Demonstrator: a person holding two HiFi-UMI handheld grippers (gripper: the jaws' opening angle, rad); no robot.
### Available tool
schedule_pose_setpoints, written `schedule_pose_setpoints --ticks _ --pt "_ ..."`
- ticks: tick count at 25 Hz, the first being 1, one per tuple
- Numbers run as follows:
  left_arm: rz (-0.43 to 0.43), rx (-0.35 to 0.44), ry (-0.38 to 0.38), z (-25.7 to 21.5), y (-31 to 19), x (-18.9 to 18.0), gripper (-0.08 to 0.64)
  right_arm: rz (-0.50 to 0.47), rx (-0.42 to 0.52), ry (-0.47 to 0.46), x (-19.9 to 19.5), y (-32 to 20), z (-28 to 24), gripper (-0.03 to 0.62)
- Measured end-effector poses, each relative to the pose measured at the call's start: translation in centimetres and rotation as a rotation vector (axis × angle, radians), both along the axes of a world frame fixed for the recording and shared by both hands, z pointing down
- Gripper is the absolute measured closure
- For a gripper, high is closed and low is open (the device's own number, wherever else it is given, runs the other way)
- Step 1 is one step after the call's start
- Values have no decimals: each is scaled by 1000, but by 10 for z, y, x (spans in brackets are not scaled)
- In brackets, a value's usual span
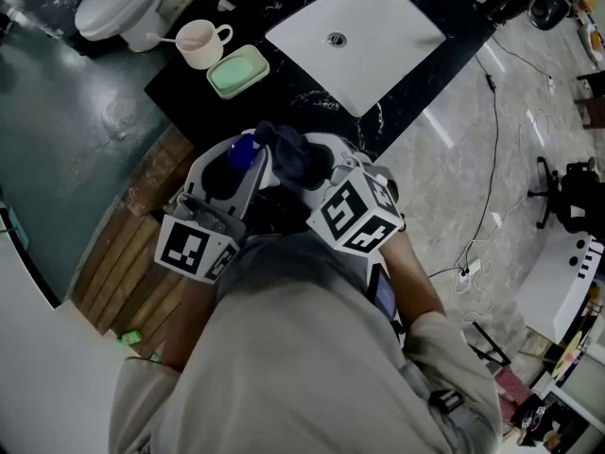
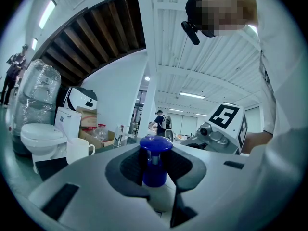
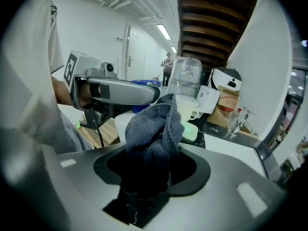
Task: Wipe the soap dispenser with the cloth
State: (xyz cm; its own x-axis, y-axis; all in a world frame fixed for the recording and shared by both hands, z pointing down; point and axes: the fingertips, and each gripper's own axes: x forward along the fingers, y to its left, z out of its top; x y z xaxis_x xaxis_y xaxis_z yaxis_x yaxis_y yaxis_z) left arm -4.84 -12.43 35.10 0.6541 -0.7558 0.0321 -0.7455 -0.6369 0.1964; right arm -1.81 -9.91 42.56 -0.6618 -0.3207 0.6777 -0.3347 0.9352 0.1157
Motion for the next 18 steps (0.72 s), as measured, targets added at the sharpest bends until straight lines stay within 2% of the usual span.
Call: schedule_pose_setpoints --ticks 7,18 --pt "14 -6 15 1 -2 5 475 23 -41 17 5 -3 24 397" --pt "63 1 -24 0 1 10 474 45 -92 61 15 0 52 397"
